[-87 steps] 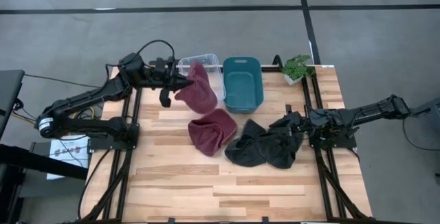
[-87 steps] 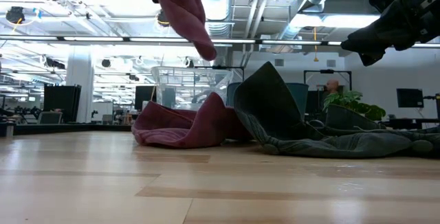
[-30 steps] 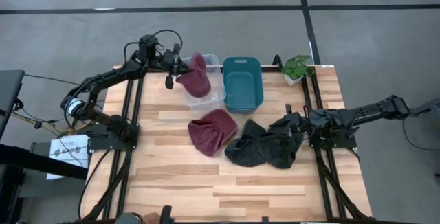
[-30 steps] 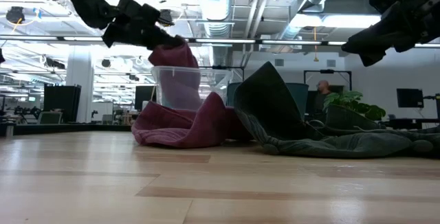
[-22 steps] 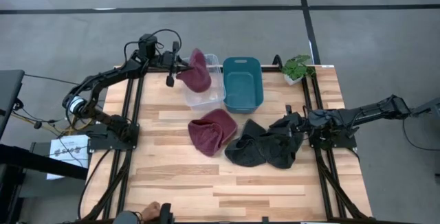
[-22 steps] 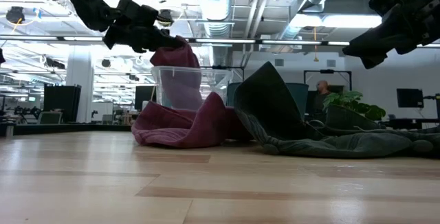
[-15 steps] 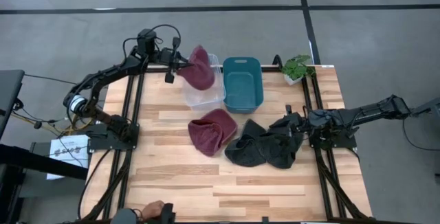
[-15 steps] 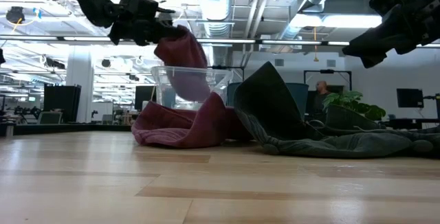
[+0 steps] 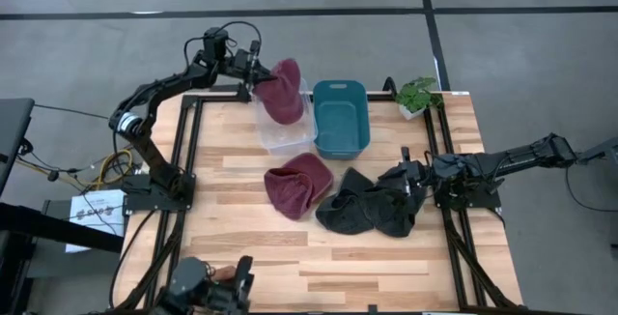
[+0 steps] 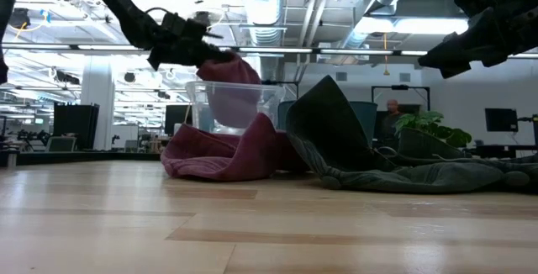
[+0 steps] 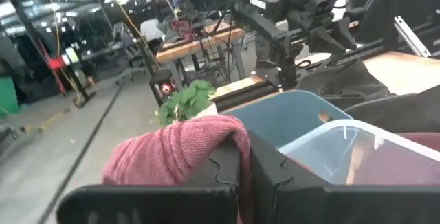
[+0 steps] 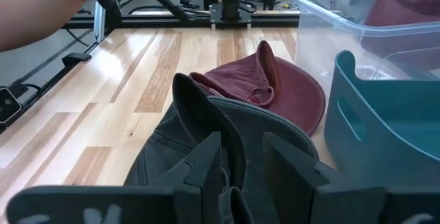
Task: Pick & Place hat
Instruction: Put the left red cap into the transparent bin, then put the red cap into the transparent bin
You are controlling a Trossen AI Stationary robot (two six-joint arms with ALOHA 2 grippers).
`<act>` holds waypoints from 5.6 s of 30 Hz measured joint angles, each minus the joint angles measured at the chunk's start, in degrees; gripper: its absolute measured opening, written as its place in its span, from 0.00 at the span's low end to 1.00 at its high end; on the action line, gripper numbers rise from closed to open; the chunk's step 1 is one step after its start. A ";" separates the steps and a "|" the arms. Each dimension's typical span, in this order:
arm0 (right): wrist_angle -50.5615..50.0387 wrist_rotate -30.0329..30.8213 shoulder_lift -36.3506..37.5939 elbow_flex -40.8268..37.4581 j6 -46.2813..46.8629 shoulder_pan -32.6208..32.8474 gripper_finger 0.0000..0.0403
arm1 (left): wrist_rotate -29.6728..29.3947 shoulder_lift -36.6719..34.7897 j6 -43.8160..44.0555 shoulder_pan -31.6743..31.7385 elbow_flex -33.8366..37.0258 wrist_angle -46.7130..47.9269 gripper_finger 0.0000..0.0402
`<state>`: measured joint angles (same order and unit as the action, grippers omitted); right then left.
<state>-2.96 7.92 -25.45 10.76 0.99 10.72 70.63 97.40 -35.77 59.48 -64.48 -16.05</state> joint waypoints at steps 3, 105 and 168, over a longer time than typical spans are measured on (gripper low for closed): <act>-0.01 0.00 0.01 0.00 0.00 0.00 0.25 | 0.17 1.63 0.89 1.38 -0.07 0.15 0.02; -2.40 -0.20 0.02 0.00 0.04 0.00 0.25 | -46.77 -32.85 13.78 -32.16 18.12 20.94 0.59; -1.51 -0.19 0.00 0.00 0.07 0.01 0.25 | -72.04 -8.02 43.89 -68.24 34.81 10.06 0.48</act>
<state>-4.47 7.74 -25.45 10.76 1.06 10.73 -1.41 89.38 8.13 -8.75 -29.67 -5.98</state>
